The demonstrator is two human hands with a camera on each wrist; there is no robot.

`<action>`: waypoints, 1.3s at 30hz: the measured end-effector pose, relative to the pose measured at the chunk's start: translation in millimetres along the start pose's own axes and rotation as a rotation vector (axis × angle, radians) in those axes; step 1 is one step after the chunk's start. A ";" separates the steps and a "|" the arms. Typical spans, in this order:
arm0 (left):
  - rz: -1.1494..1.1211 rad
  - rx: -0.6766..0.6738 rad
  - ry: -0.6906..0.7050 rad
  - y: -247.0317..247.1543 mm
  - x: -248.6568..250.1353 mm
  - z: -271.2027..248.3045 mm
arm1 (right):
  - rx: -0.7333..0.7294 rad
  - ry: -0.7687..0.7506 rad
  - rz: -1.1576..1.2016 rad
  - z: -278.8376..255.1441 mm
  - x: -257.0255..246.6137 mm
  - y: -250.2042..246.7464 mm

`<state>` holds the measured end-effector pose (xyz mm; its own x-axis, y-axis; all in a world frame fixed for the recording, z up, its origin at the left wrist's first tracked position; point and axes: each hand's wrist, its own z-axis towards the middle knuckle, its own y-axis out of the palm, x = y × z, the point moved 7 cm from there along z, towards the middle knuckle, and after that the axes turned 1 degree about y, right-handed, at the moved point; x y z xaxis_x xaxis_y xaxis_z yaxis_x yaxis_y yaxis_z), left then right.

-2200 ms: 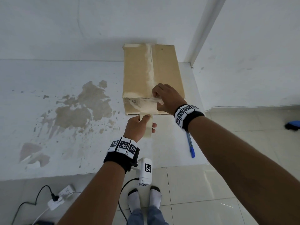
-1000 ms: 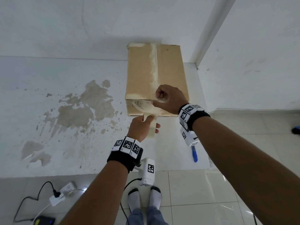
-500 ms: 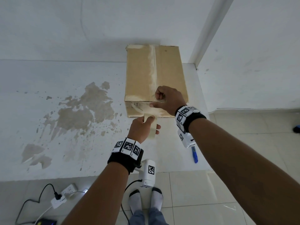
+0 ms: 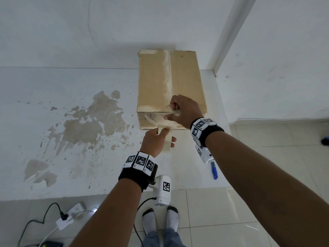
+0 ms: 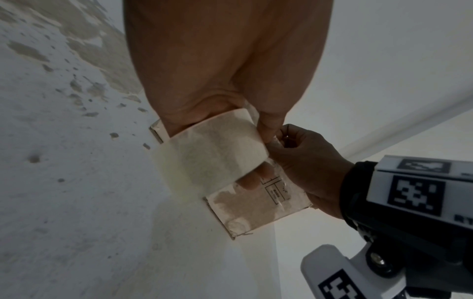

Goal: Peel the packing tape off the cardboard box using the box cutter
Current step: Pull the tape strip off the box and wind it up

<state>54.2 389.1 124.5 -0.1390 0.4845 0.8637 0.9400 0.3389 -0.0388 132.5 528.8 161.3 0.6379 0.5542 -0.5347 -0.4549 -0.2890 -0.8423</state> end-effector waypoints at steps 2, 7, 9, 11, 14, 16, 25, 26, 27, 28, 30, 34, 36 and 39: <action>0.004 0.000 -0.001 -0.2 -0.1 -0.3 | 0.000 0.008 0.003 0.1 0.1 -0.5; -0.005 0.004 -0.007 -2.0 0.9 0.7 | 0.021 0.037 0.033 1.0 0.3 -0.5; 0.010 0.004 0.001 -2.8 2.0 1.3 | 0.018 0.069 0.077 1.2 3.2 -3.7; 0.001 0.002 0.004 -2.8 2.8 1.9 | 0.006 0.088 0.110 1.8 4.8 -5.3; -0.012 -0.002 0.000 -0.2 3.7 2.3 | -0.001 0.090 0.120 1.7 4.1 -4.8; -0.001 -0.009 -0.002 1.7 3.6 1.7 | -0.024 0.108 0.167 1.6 6.8 -7.1; 0.009 -0.014 0.016 2.8 3.6 0.8 | -0.118 0.052 0.215 1.7 11.1 -9.1; 0.013 -0.014 0.018 2.9 3.5 1.1 | -0.128 0.042 0.214 1.6 11.2 -10.1; 0.016 -0.012 0.017 2.7 3.4 1.3 | -0.138 0.037 0.213 1.9 11.3 -11.0; 0.017 -0.011 0.015 2.2 2.9 1.5 | -0.148 0.034 0.211 2.4 11.4 -11.4; 0.016 -0.013 0.014 2.3 2.8 1.6 | -0.149 0.038 0.200 3.1 10.6 -11.3; 0.016 -0.015 0.007 4.1 3.8 2.0 | -0.064 0.111 0.157 3.8 7.7 -8.9; 0.005 -0.014 0.007 4.1 4.4 2.2 | -0.053 0.122 0.097 4.5 3.8 -5.4; 0.017 -0.011 0.001 3.4 4.0 2.5 | -0.131 0.130 0.091 9.9 3.2 -4.4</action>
<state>56.1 394.3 126.6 -0.1231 0.4894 0.8633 0.9456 0.3219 -0.0477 130.4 539.5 163.9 0.6768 0.4181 -0.6059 -0.4348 -0.4371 -0.7873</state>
